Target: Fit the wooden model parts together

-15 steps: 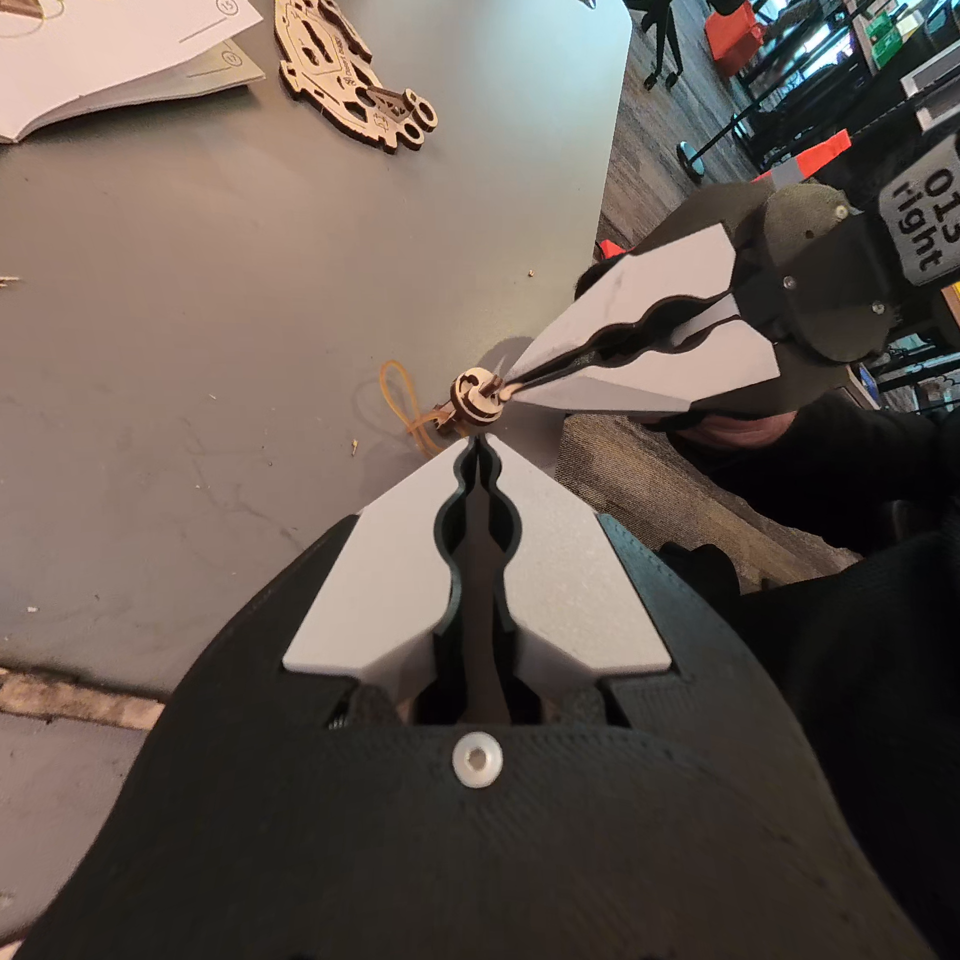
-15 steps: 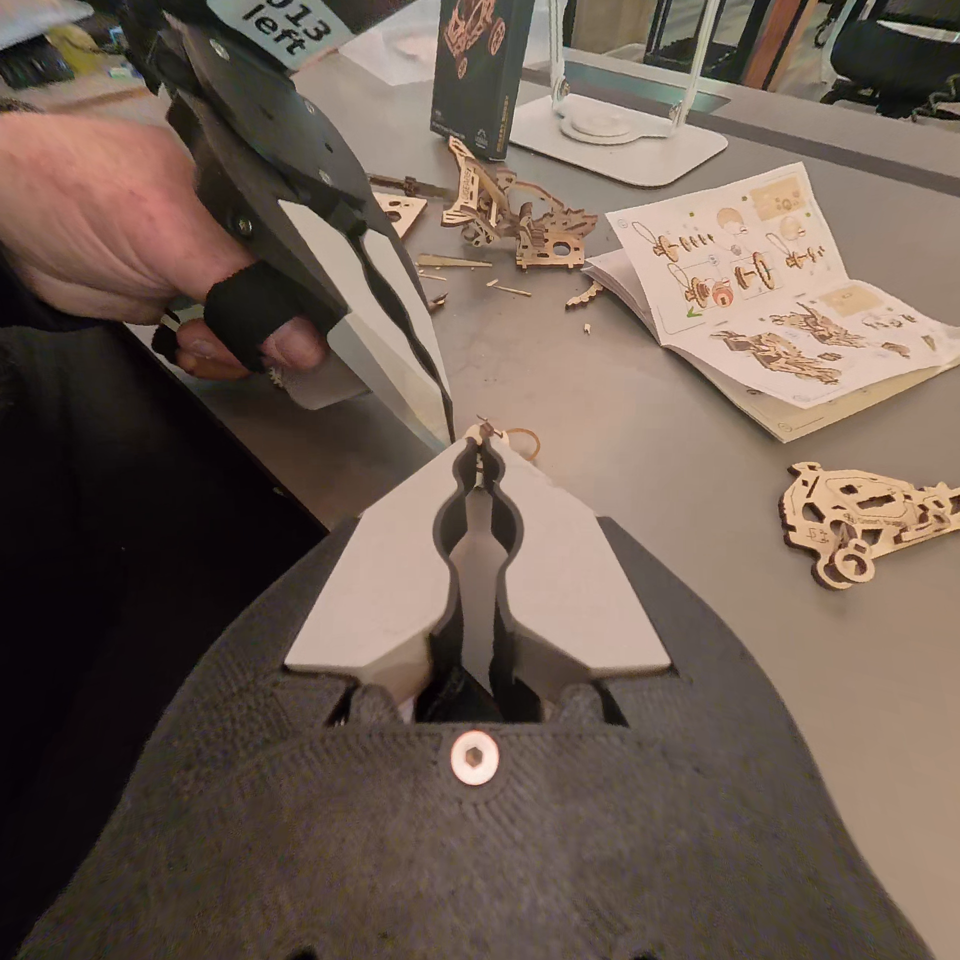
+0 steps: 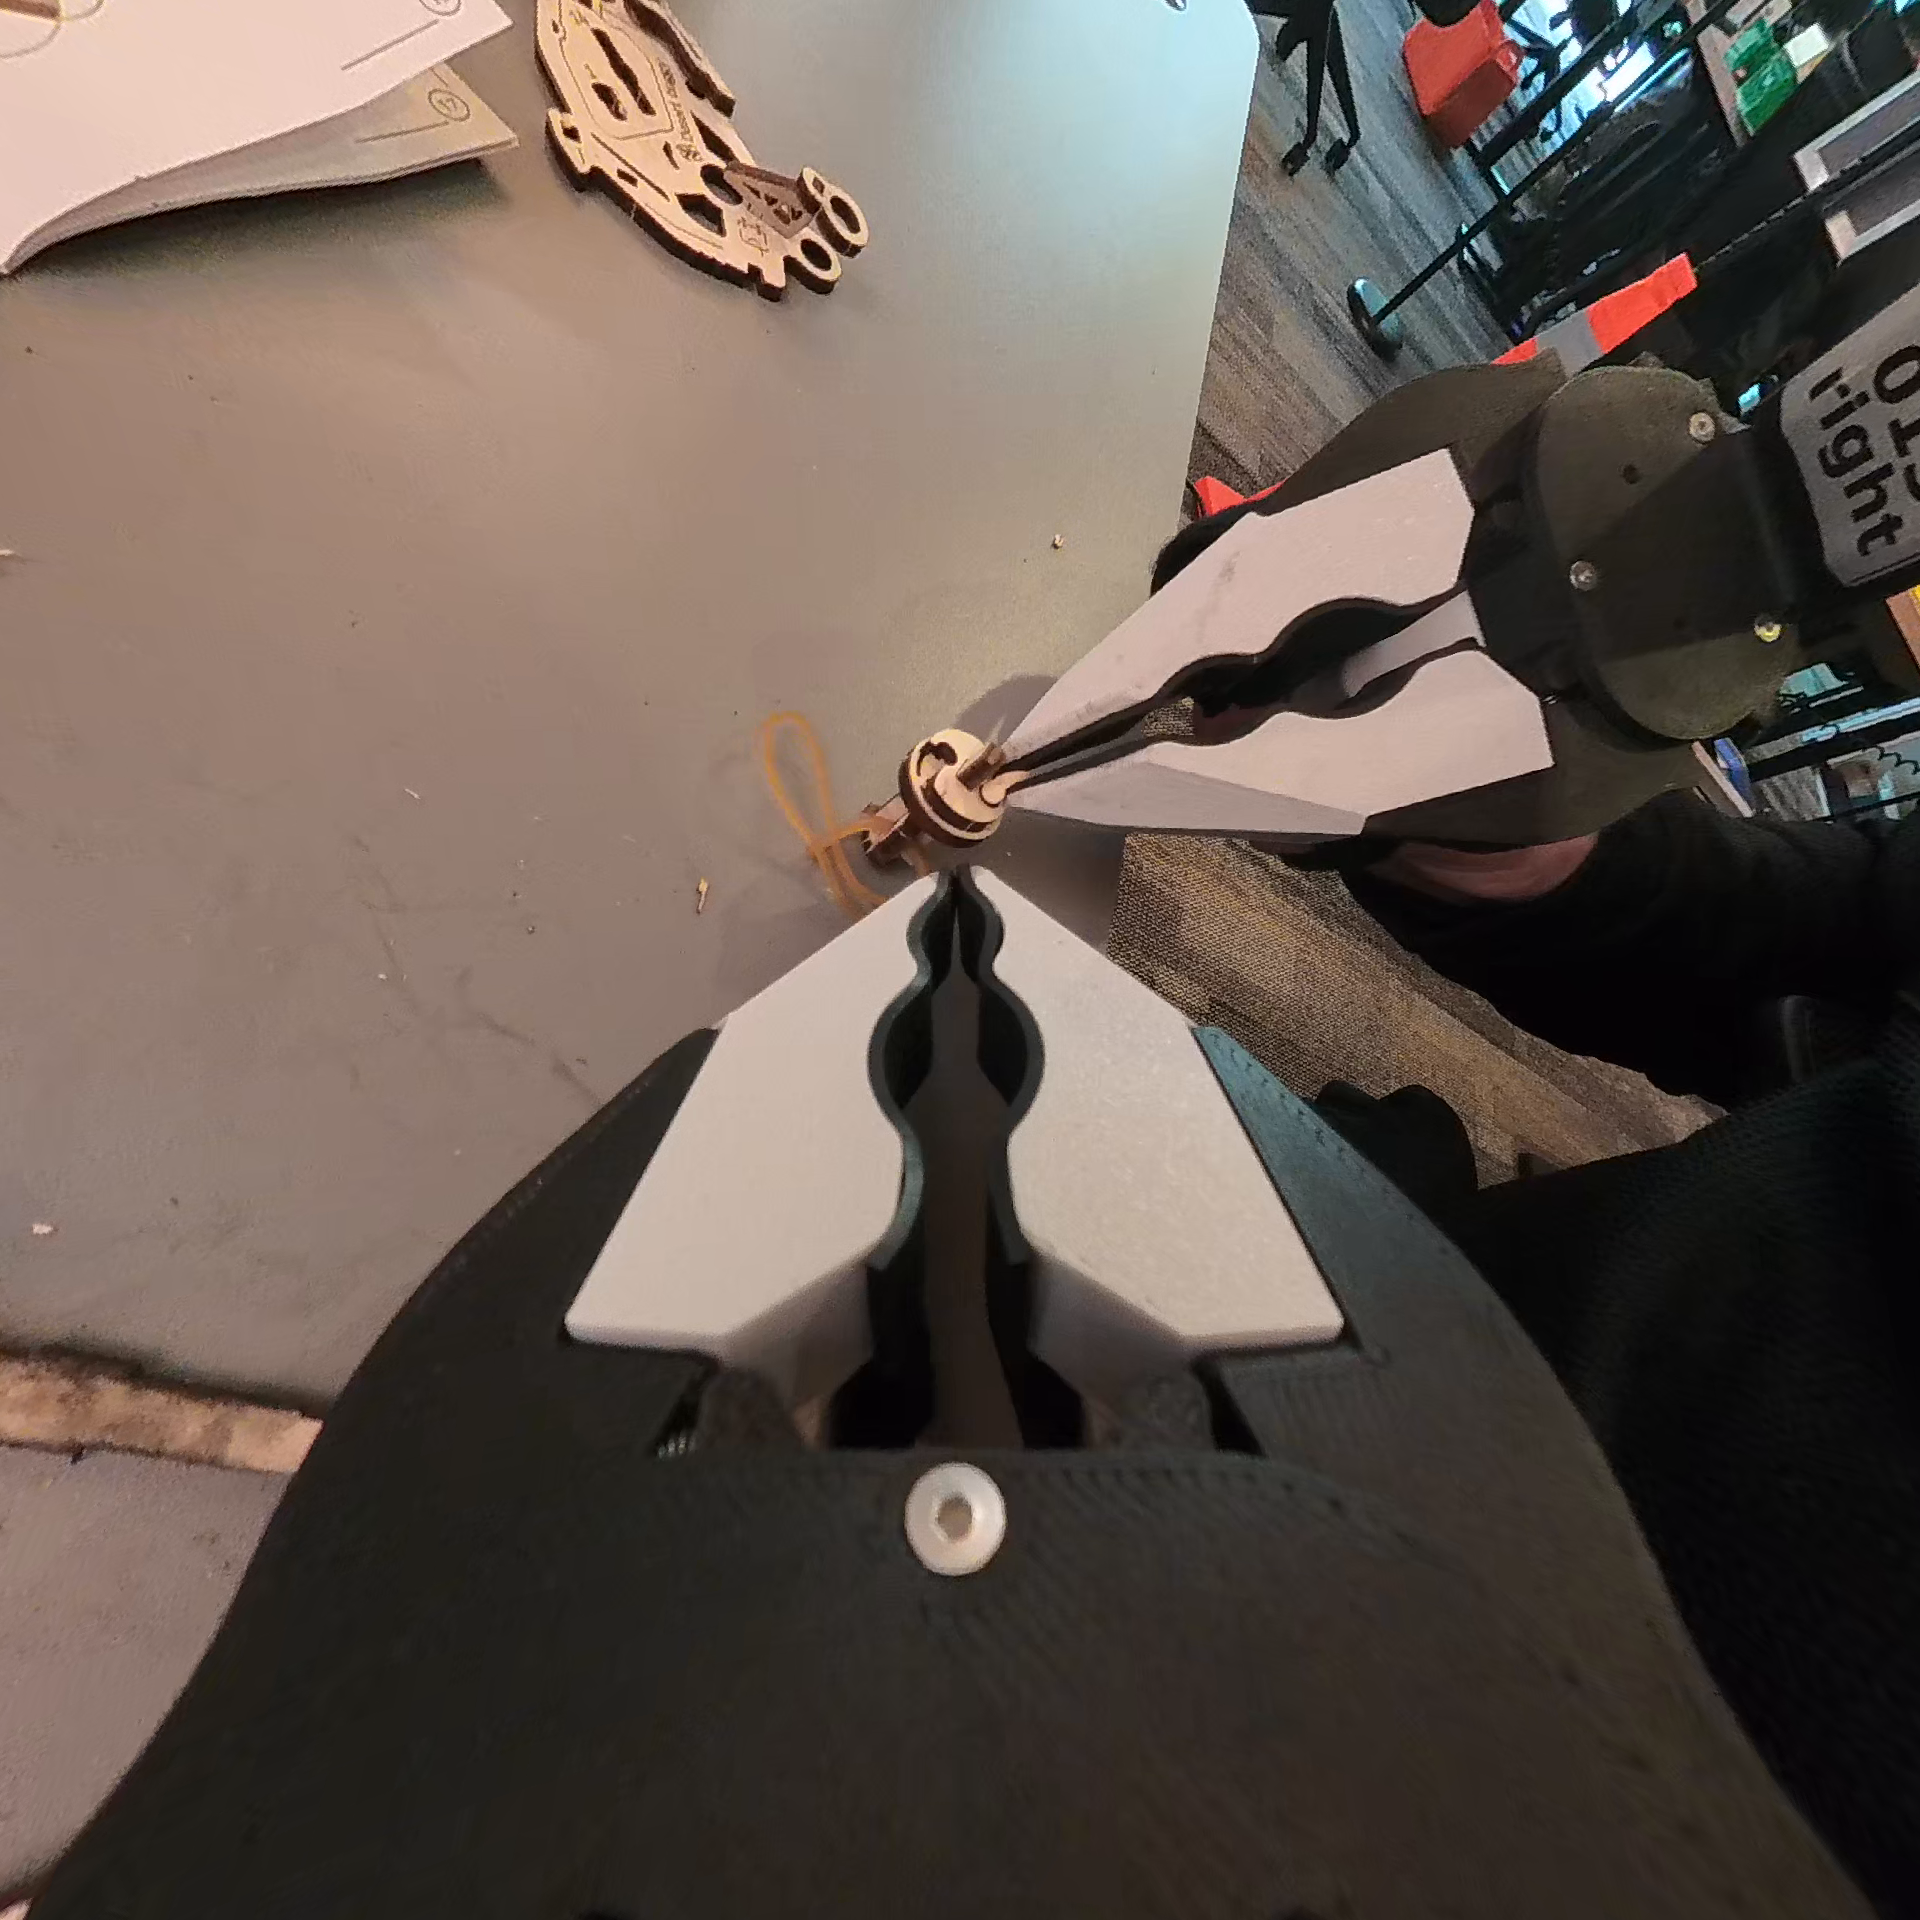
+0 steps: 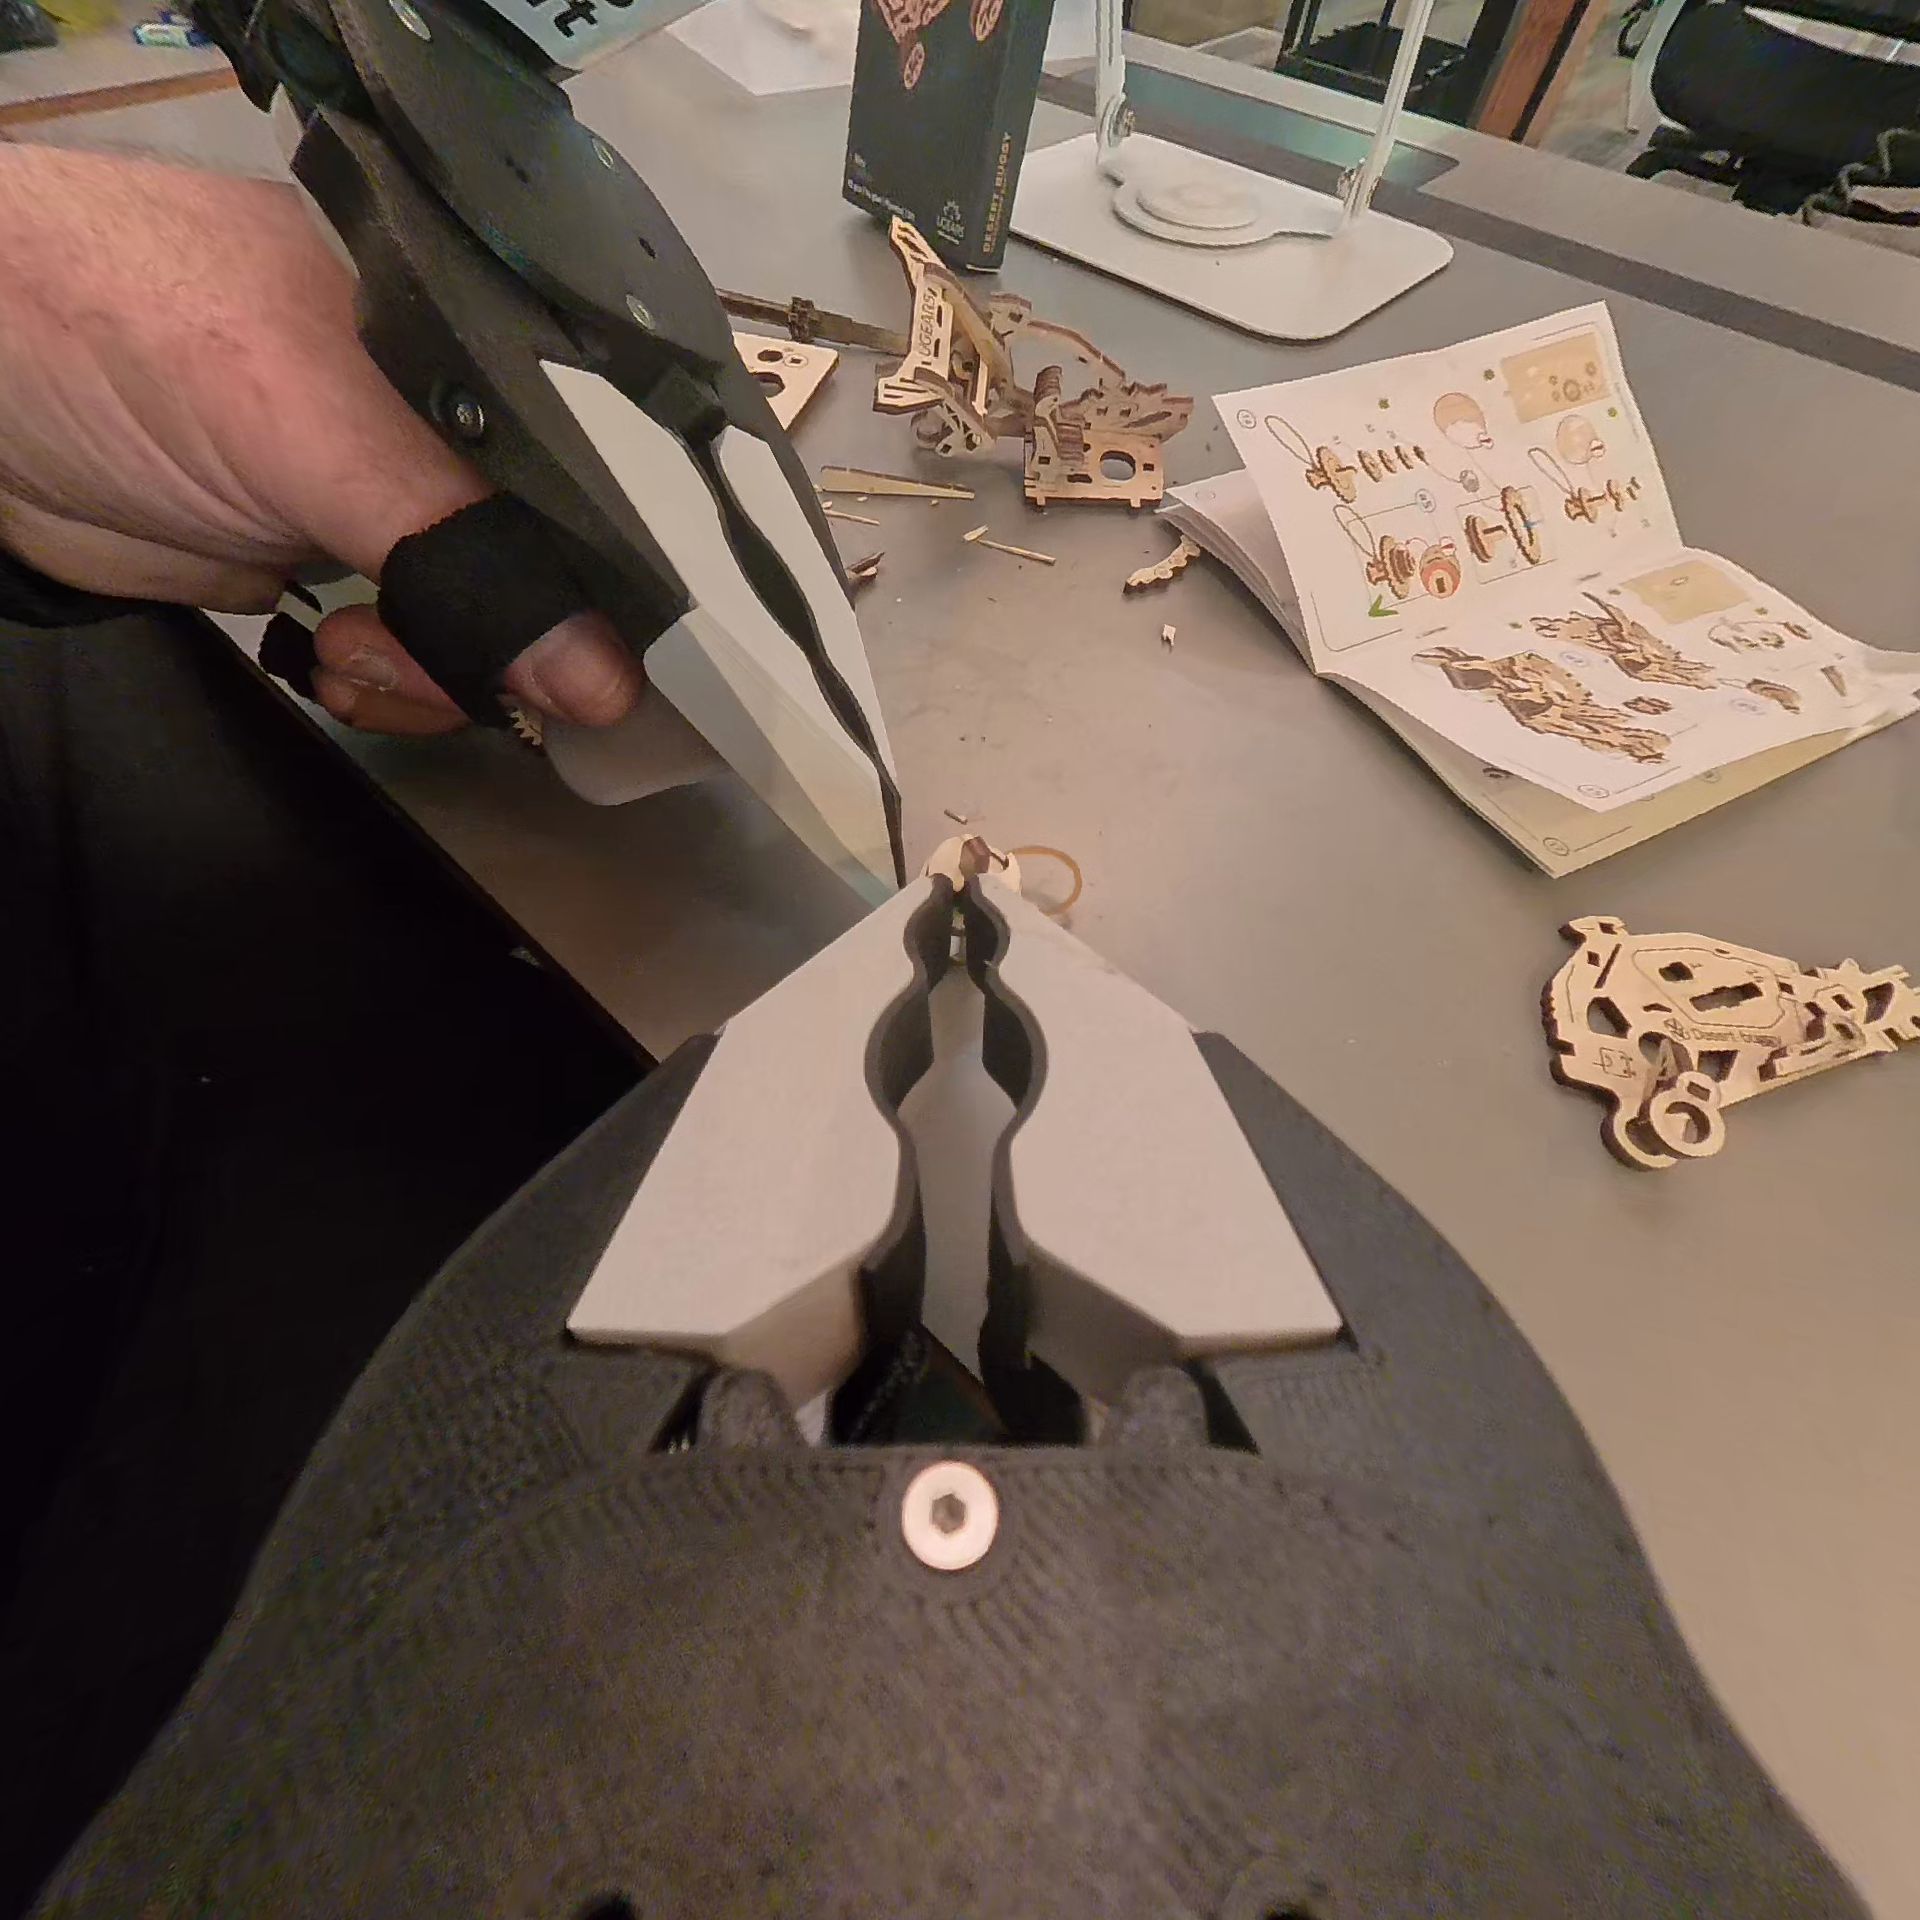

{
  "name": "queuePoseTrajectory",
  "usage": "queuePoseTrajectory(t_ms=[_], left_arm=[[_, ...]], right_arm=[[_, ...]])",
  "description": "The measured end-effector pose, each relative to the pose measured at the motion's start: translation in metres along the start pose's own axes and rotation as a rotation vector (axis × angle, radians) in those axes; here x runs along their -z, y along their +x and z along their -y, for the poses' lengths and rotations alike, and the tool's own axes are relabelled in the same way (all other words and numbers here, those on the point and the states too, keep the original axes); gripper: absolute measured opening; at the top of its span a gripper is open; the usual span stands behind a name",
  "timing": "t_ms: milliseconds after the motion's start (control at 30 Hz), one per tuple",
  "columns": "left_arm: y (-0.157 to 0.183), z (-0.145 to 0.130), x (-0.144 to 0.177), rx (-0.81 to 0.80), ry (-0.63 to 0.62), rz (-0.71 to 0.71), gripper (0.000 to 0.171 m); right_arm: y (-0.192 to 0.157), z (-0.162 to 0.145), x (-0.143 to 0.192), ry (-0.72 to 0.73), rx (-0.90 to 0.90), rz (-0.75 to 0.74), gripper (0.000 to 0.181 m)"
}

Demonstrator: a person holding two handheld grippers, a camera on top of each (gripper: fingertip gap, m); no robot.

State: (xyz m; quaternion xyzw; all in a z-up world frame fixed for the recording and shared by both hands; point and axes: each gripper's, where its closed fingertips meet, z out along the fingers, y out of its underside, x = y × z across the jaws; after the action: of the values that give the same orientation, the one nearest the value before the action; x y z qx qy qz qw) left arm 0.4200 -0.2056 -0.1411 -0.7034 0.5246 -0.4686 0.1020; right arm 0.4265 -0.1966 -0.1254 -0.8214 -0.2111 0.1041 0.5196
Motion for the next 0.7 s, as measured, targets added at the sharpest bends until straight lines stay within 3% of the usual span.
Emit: queuePoseTrajectory(t_ms=[467,600,700], left_arm=[[0.002,0.002,0.005,-0.002,0.005,-0.005,0.000],[0.007,0.002,0.022,-0.034,0.020,0.002,0.008],[0.008,-0.001,0.053,-0.092,0.041,0.065,0.015]], right_arm=[[0.000,0.002,0.006,-0.001,-0.019,0.022,0.004],[0.004,0.003,0.014,0.025,-0.025,0.018,0.004],[0.017,-0.001,0.022,0.033,-0.044,-0.012,0.004]])
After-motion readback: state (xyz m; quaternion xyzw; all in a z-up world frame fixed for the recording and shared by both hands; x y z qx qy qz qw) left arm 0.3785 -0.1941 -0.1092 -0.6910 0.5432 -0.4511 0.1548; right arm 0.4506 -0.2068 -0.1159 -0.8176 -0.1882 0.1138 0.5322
